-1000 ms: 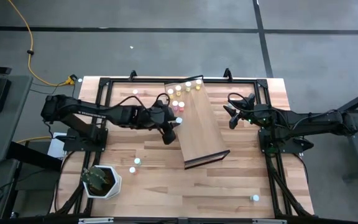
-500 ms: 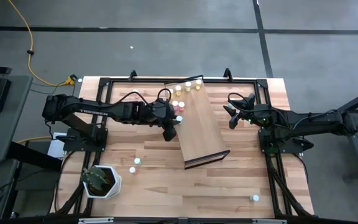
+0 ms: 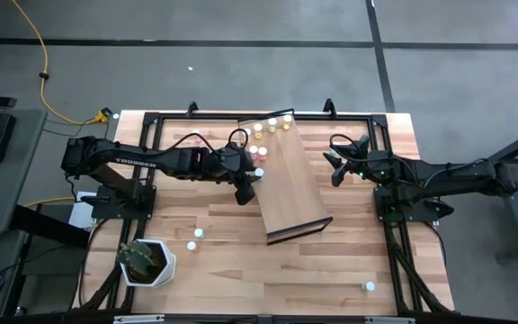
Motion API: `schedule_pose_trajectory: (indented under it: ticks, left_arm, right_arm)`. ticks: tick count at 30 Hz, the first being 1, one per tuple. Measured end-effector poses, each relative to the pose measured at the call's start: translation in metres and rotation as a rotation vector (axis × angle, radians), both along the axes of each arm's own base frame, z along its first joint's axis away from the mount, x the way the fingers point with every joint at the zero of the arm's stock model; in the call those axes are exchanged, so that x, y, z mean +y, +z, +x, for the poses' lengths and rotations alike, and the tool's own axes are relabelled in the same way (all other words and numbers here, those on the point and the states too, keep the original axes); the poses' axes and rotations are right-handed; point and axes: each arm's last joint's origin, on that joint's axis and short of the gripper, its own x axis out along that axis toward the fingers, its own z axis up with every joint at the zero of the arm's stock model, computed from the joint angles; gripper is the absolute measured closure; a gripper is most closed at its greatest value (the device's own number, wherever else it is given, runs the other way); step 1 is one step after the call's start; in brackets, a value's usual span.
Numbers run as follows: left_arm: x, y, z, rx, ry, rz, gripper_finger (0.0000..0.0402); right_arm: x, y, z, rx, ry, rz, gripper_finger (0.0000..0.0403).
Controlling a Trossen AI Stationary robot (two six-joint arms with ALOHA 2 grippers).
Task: Pick and place medicine bottles onto shelf by color
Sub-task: Put the blue pill bottle on the shelf, then put the blue pill bottle on the shelf aligned with the other blue pill bottle
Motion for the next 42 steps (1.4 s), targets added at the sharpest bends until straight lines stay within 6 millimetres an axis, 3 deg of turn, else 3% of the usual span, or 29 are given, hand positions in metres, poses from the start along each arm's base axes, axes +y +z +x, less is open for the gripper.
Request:
schedule_pose_trajectory:
  ticks: [15, 22, 26, 30, 34, 42]
  left_arm:
    - [0.000, 0.002, 0.000, 0.012, -0.014, 0.020, 0.0184]
    - [0.007, 0.051, -0.001, -0.043, 0.012, 0.065, 0.0165]
    - [0.003, 0.089, -0.015, -0.104, 0.021, 0.160, 0.0167]
    - [-0.010, 0.109, -0.036, -0.197, 0.056, 0.303, 0.0167]
    - [-0.024, 0.094, -0.060, -0.332, 0.068, 0.369, 0.0167]
    - [-0.021, -0.008, -0.114, -0.603, 0.149, 0.345, 0.0167]
  right_arm:
    - [0.000, 0.000, 0.000, 0.000, 0.000, 0.000, 0.0237]
    - [0.000, 0.000, 0.000, 0.000, 0.000, 0.000, 0.0237]
    - [0.000, 0.000, 0.000, 0.001, 0.001, -0.002, 0.0237]
    - [0.000, 0.000, 0.000, 0.007, 0.003, -0.005, 0.0237]
    - [0.000, 0.000, 0.000, 0.013, 0.006, -0.013, 0.0237]
    - [0.000, 0.000, 0.000, -0.004, 0.001, 0.005, 0.0237]
